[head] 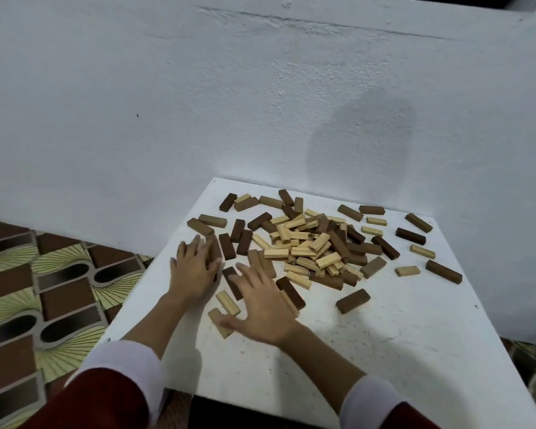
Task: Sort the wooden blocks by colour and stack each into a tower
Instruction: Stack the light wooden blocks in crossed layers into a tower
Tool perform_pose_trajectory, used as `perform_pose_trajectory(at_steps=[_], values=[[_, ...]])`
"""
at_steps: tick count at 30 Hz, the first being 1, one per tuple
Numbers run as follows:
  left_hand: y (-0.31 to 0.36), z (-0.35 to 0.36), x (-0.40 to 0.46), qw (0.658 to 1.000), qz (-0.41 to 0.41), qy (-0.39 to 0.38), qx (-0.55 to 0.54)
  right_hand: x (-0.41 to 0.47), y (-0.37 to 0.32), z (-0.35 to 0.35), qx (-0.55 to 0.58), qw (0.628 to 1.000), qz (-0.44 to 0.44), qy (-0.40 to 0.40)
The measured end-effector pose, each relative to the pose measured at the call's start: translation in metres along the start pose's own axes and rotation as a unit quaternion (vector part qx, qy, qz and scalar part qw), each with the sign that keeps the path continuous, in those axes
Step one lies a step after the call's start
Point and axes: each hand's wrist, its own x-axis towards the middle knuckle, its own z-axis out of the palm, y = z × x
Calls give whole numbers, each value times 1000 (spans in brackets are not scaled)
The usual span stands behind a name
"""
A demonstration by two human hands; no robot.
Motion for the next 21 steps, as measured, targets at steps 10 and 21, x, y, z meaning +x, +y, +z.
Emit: perform_pose_trajectory(at_steps=[10, 21], values=[[8, 4, -7, 990, 64, 8, -127, -1, 12, 23, -63, 995, -47, 53], [7, -12, -3, 983, 125, -37, -126, -10, 32, 10, -20, 996, -60, 70]])
